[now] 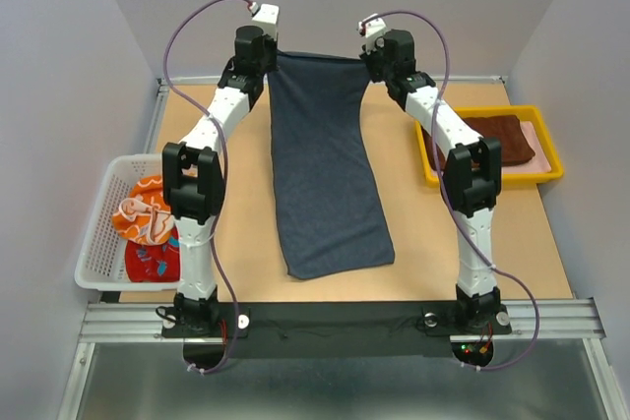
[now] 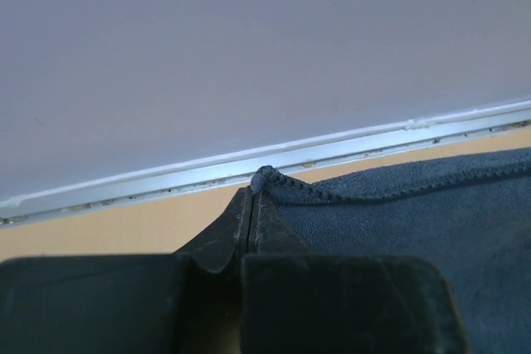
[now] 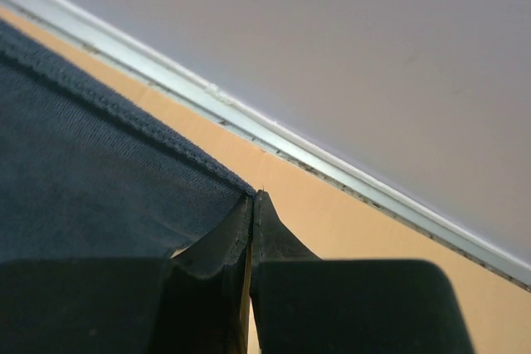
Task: Fold and stack the towels
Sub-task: Flatten out the crumpled towel, then fold the towel
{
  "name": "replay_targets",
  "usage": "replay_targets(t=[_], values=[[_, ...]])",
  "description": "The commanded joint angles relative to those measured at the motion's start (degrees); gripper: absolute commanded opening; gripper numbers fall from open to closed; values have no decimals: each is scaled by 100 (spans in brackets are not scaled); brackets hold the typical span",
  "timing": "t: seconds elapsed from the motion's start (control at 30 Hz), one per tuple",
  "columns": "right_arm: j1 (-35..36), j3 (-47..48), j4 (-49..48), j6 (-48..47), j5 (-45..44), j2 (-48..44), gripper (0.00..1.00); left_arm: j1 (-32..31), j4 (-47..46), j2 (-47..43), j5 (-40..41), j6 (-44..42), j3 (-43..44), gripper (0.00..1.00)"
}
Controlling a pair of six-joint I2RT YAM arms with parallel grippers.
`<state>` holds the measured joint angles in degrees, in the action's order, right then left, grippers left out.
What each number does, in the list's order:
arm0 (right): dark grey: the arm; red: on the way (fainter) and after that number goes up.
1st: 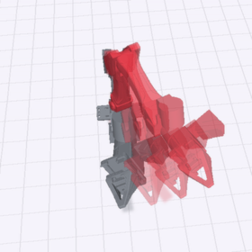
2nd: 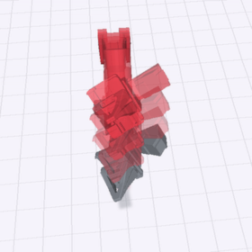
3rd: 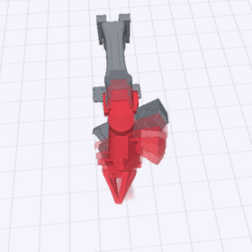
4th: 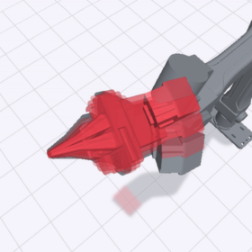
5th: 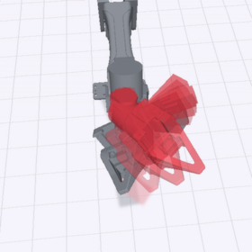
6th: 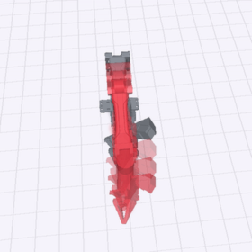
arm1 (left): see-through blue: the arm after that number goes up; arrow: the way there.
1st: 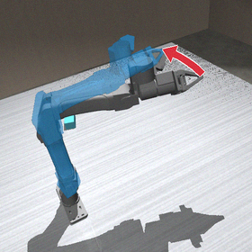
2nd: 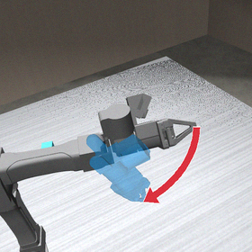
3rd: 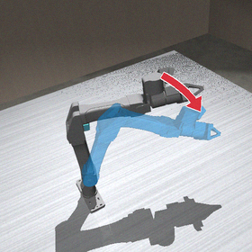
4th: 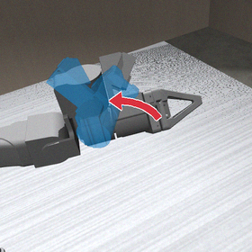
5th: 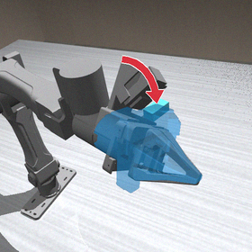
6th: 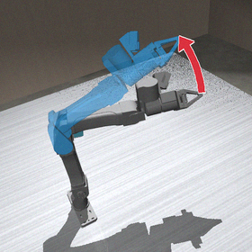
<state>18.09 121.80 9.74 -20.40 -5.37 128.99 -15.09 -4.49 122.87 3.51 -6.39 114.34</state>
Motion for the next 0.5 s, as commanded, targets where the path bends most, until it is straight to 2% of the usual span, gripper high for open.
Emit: replay_targets(t=[0.0, 0.13, 0.47], values=[[-16, -375, -376, -113, 719, -505, 1, 112, -596, -614, 107, -125, -464, 0], [11, -1059, -385, -130, 1010, -971, 0, 112, -965, -1203, 132, -169, -1570, 0], [99, -2467, -367, -166, 1266, -2237, 1, 121, -1150, -2574, -271, 42, -3321, 0]])
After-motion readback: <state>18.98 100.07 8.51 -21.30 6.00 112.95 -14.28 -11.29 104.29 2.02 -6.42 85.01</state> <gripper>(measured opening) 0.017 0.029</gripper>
